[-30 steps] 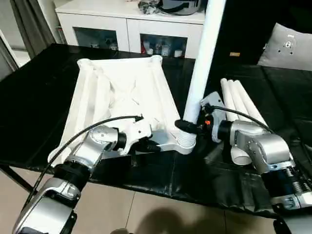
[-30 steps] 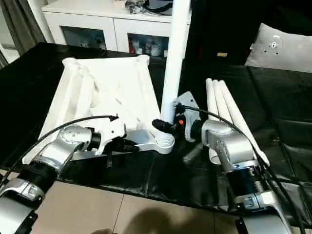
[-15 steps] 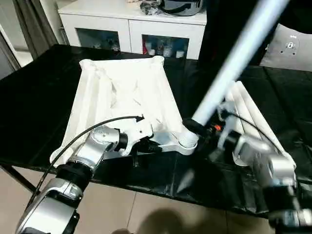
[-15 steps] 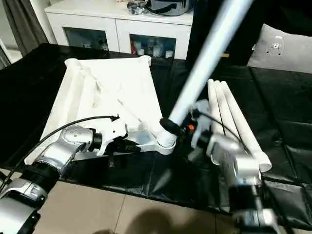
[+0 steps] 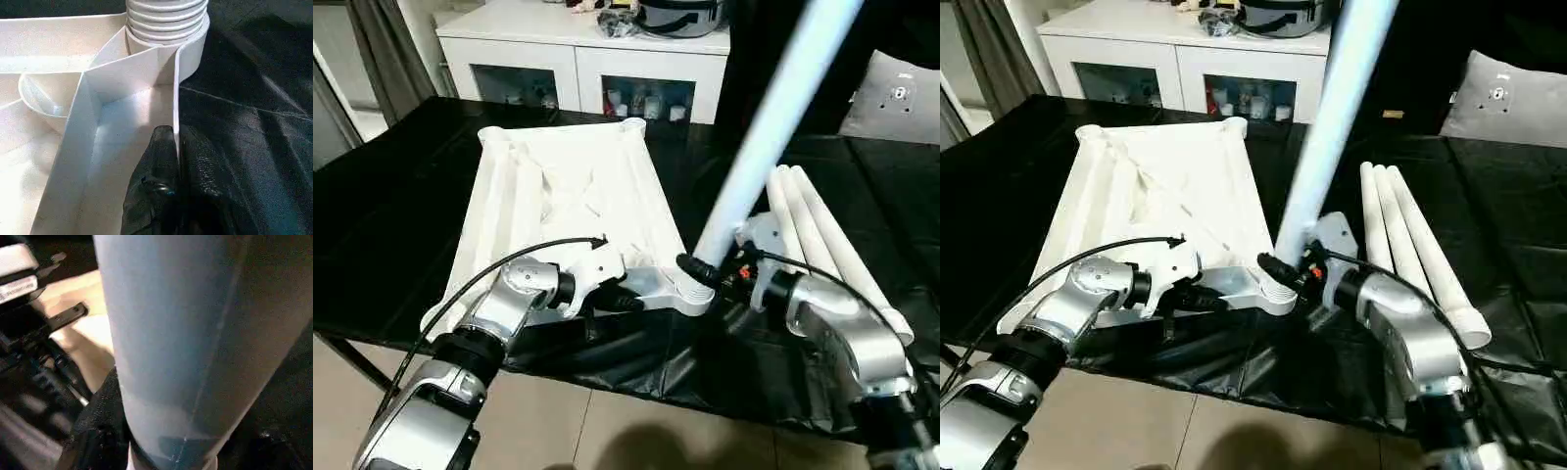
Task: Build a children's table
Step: Insert table leg to table base, then rotate leg to tighten
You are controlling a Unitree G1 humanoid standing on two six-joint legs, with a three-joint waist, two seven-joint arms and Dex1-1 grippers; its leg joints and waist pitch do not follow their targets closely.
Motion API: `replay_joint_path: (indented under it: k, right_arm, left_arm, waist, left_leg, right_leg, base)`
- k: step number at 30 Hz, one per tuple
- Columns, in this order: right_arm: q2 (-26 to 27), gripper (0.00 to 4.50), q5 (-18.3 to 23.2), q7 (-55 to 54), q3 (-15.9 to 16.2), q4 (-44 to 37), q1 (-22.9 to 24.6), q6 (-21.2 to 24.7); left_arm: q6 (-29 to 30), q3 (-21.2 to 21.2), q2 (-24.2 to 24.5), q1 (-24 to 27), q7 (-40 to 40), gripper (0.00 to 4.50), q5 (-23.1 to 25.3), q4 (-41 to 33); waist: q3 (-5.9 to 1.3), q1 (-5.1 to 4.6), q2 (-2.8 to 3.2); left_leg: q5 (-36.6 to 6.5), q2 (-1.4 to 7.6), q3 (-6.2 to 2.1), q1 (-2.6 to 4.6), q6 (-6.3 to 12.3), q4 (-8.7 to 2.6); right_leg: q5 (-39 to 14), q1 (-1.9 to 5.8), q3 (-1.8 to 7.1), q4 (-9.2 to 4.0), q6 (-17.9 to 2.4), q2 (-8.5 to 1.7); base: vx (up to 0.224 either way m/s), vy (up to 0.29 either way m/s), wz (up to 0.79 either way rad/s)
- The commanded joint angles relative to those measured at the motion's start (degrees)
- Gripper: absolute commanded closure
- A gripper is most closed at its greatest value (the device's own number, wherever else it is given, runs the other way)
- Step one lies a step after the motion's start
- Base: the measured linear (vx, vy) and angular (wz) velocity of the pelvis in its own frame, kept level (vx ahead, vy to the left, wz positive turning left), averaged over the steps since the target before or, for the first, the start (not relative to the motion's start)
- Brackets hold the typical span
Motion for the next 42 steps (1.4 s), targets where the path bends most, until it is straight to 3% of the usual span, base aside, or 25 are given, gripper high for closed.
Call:
replay_joint_path:
  k: [1,4,9,11,12,13,18,22,24,25,26,28,29,31,33,34,35,37,40,42]
  right_arm:
    - [-1.0,2.62,-1.6,2.9,3.7,3.7,1.6,4.6]
    - [-2.3,2.62,-2.6,7.7,6.4,6.5,-0.8,5.4]
    - [-2.8,2.62,-3.1,11.1,8.8,9.0,-3.4,6.1]
    - [-2.8,2.62,-3.1,11.8,9.2,9.0,-3.6,6.4]
    - [-2.8,2.62,-3.0,11.7,9.2,8.8,-3.5,6.4]
    - [-2.6,2.62,-2.9,11.5,9.1,8.6,-3.4,6.6]
    - [-1.8,2.62,-2.2,10.7,8.1,8.1,-2.6,7.2]
    - [-0.3,2.62,-2.4,5.6,6.2,7.0,-1.1,8.3]
    - [0.6,2.62,-2.8,2.6,5.2,6.9,-0.8,8.7]
    - [2.1,2.62,-3.3,-1.7,3.6,6.6,-0.5,9.4]
    - [4.2,2.62,-3.8,-6.8,1.8,6.6,-0.7,10.5]
    - [9.8,2.62,-4.5,-18.1,-2.5,8.2,-2.9,13.7]
    - [9.8,2.62,-4.5,-18.1,-2.5,8.2,-2.9,13.7]
    - [14.9,2.62,-4.1,-26.2,-5.7,12.1,-6.2,14.8]
    - [17.2,2.62,-3.8,-29.6,-7.1,15.0,-8.0,14.4]
    - [18.6,2.62,-3.2,-31.4,-7.8,16.4,-9.1,14.5]
    - [18.7,2.62,-3.2,-31.4,-7.8,16.4,-9.1,14.5]
    - [19.4,2.62,-4.0,-32.2,-7.6,17.0,-9.7,15.5]
    - [19.6,2.62,-5.6,-32.5,-7.2,17.5,-10.4,16.1]
    - [19.5,2.62,-6.0,-32.2,-7.0,18.2,-10.7,15.9]
  left_arm:
    - [-1.0,-0.4,0.3,-0.5,-0.8,4.50,0.2,1.3]
    - [-2.2,-0.6,0.6,-2.3,-1.9,4.50,0.9,3.4]
    - [-2.3,-0.6,1.0,-4.2,-1.9,4.50,1.8,5.5]
    - [-2.4,-0.6,1.1,-4.4,-1.6,4.50,2.1,6.0]
    - [-2.1,-0.5,1.1,-4.4,-1.4,4.50,2.2,6.0]
    - [-1.9,-0.4,1.1,-4.3,-1.2,4.50,2.1,5.9]
    - [-1.1,0.6,0.8,-4.0,-0.3,4.50,1.6,6.6]
    - [0.8,2.1,0.2,-2.9,2.2,4.50,0.8,6.0]
    - [2.2,2.5,-0.1,-2.2,3.2,4.50,0.5,4.8]
    - [5.3,3.1,-0.9,-0.9,4.7,4.50,-0.3,2.2]
    - [8.5,3.7,-2.0,0.5,6.7,4.50,-0.8,-0.7]
    - [15.2,4.3,-5.7,3.4,14.4,4.50,0.1,-7.4]
    - [15.2,4.3,-5.7,3.4,14.4,4.50,0.1,-7.4]
    - [20.5,4.1,-10.4,5.2,19.4,4.50,0.7,-13.9]
    - [22.1,3.2,-12.7,5.4,21.1,4.50,1.5,-16.3]
    - [22.0,1.4,-13.6,5.2,20.8,4.50,2.6,-17.4]
    - [22.0,1.3,-13.6,5.2,20.8,4.50,2.7,-17.4]
    - [22.8,-0.1,-12.8,5.5,20.0,4.50,3.6,-18.8]
    - [25.0,-0.5,-10.8,6.2,21.2,4.50,5.2,-20.4]
    - [25.6,-0.5,-10.3,6.4,21.7,4.50,5.9,-20.9]
  waist:
    - [-2.79,-0.23,-0.71]
    - [-2.74,-0.16,-0.98]
    - [-2.91,-0.05,-1.17]
    - [-2.62,-0.08,-1.17]
    - [-2.65,-0.10,-1.96]
    - [-2.64,0.05,-1.51]
    - [-2.53,-0.04,-1.52]
    - [-2.37,-0.01,-1.47]
    - [-2.20,-0.15,-1.39]
    - [-2.06,-0.33,-0.99]
    - [-1.99,-0.41,-0.47]
    - [-1.81,-1.17,-0.98]
    - [-1.85,-1.83,-0.83]
    - [-1.79,-2.58,-0.93]
    - [-1.76,-2.90,-0.89]
    - [-1.90,-3.13,-1.50]
    - [-1.93,-3.07,-1.08]
    - [-2.09,-3.02,-1.17]
    - [-2.19,-3.11,-1.03]
    - [-2.20,-3.35,-1.07]
  left_leg:
    - [-13.3,3.39,-1.16,0.43,1.03,-4.46]
    - [-13.1,3.28,-1.10,0.59,1.27,-4.54]
    - [-11.7,3.38,-0.99,0.64,1.49,-4.47]
    - [-12.8,3.45,-1.01,0.65,1.32,-4.60]
    - [-13.1,3.49,-0.96,0.74,1.32,-4.65]
    - [-13.0,3.55,-1.07,0.81,1.21,-4.68]
    - [-14.1,3.65,-1.13,0.84,0.82,-4.90]
    - [-14.7,3.56,-1.14,0.86,0.46,-5.07]
    - [-16.2,3.63,-1.25,1.06,-0.02,-5.24]
    - [-18.3,3.72,-1.47,1.34,-0.75,-5.40]
    - [-19.2,3.75,-1.55,1.39,-1.29,-5.47]
    - [-22.0,3.46,-1.91,1.31,-2.43,-5.79]
    - [-23.1,3.45,-2.22,1.18,-3.15,-5.93]
    - [-24.2,3.20,-2.14,1.63,-2.63,-5.55]
    - [-24.5,2.88,-2.14,1.61,-2.31,-5.34]
    - [-23.6,2.85,-2.07,1.40,-1.72,-5.36]
    - [-22.8,2.86,-2.14,1.19,-1.46,-5.53]
    - [-21.5,3.00,-2.00,0.96,-1.10,-5.76]
    - [-19.6,3.28,-1.97,0.54,-1.34,-6.19]
    - [-20.2,3.26,-1.92,0.61,-1.60,-6.19]
  right_leg:
    - [-16.0,2.27,2.78,-5.08,-9.9,-5.10]
    - [-17.2,2.47,2.72,-5.25,-9.7,-5.24]
    - [-14.1,2.54,2.69,-4.99,-10.9,-5.23]
    - [-16.1,2.46,2.71,-5.22,-10.8,-5.33]
    - [-17.6,2.51,2.76,-5.35,-10.2,-5.38]
    - [-18.6,2.40,2.82,-5.36,-10.0,-5.54]
    - [-19.3,2.27,2.87,-5.47,-9.8,-5.45]
    - [-20.5,2.18,2.98,-5.67,-9.5,-5.47]
    - [-23.7,1.96,2.96,-5.97,-8.8,-5.57]
    - [-27.9,1.64,3.01,-6.28,-8.0,-5.80]
    - [-28.4,1.42,3.03,-6.32,-8.1,-5.72]
    - [-32.2,1.29,2.62,-6.56,-6.7,-5.48]
    - [-33.0,1.29,2.44,-6.61,-6.1,-5.45]
    - [-34.8,0.70,2.56,-7.22,-5.4,-5.52]
    - [-36.5,0.49,2.37,-7.59,-4.7,-5.44]
    - [-36.5,0.62,2.44,-7.86,-4.0,-5.48]
    - [-35.3,0.76,2.41,-7.77,-3.7,-5.39]
    - [-32.3,0.98,2.58,-7.60,-3.6,-5.26]
    - [-25.5,1.38,2.71,-6.81,-5.4,-5.13]
    - [-24.5,1.40,2.72,-6.74,-6.1,-5.13]
  base:
    - [0.000,0.000,0.00]
    - [0.000,0.000,0.00]
    - [0.000,0.000,0.00]
    - [0.000,0.000,0.00]
    - [0.000,0.000,0.00]
    - [0.000,0.000,0.00]
    - [0.000,0.000,0.00]
    - [0.000,0.000,0.00]
    - [0.000,0.000,0.00]
    - [0.000,0.000,0.00]
    - [0.000,0.000,0.00]
    - [0.000,0.000,0.00]
    - [0.000,0.000,0.00]
    - [0.000,0.000,0.00]
    - [0.000,0.000,0.00]
    - [0.000,0.000,0.00]
    - [0.000,0.000,0.00]
    - [0.000,0.000,0.00]
    - [0.000,0.000,0.00]
    - [0.000,0.000,0.00]
